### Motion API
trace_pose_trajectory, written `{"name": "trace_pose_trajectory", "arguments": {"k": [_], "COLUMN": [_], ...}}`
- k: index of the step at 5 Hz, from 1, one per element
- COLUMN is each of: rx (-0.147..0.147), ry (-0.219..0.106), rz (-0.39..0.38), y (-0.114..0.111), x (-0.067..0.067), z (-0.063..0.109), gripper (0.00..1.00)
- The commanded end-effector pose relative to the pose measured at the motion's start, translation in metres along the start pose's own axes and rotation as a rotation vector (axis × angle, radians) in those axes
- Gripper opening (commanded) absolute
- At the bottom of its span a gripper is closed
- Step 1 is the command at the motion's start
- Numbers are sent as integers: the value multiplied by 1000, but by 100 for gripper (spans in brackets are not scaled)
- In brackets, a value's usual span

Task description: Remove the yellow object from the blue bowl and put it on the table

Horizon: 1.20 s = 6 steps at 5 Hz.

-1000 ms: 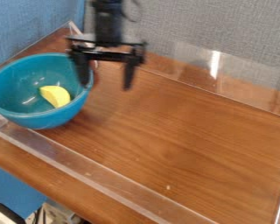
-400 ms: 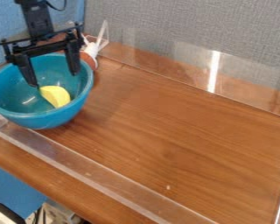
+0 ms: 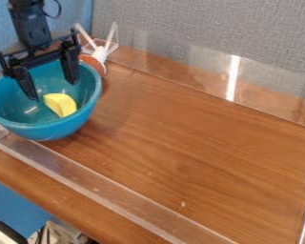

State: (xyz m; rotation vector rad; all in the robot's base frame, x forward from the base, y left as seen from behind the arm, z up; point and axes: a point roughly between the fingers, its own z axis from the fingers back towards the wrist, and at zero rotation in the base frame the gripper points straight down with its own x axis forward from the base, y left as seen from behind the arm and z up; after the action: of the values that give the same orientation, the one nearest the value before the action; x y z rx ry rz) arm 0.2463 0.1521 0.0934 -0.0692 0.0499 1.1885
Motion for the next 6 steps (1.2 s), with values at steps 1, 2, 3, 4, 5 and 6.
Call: {"name": "trace_pose_trajectory", "arguments": {"k": [1,2,3,4,5,6], "rx": [-13,-19,-28,-42,-59,-78], "ry": [-33,-31,-31,-32,-36,-40], "rz": [45,71,93,94,99,102], "y": [0,-2,-4,-7,-10,-11], "x": [11,18,24,21,20,20], "z": [3,2,3,9,14,18], "gripper": [100,100,100,100,100,100]}}
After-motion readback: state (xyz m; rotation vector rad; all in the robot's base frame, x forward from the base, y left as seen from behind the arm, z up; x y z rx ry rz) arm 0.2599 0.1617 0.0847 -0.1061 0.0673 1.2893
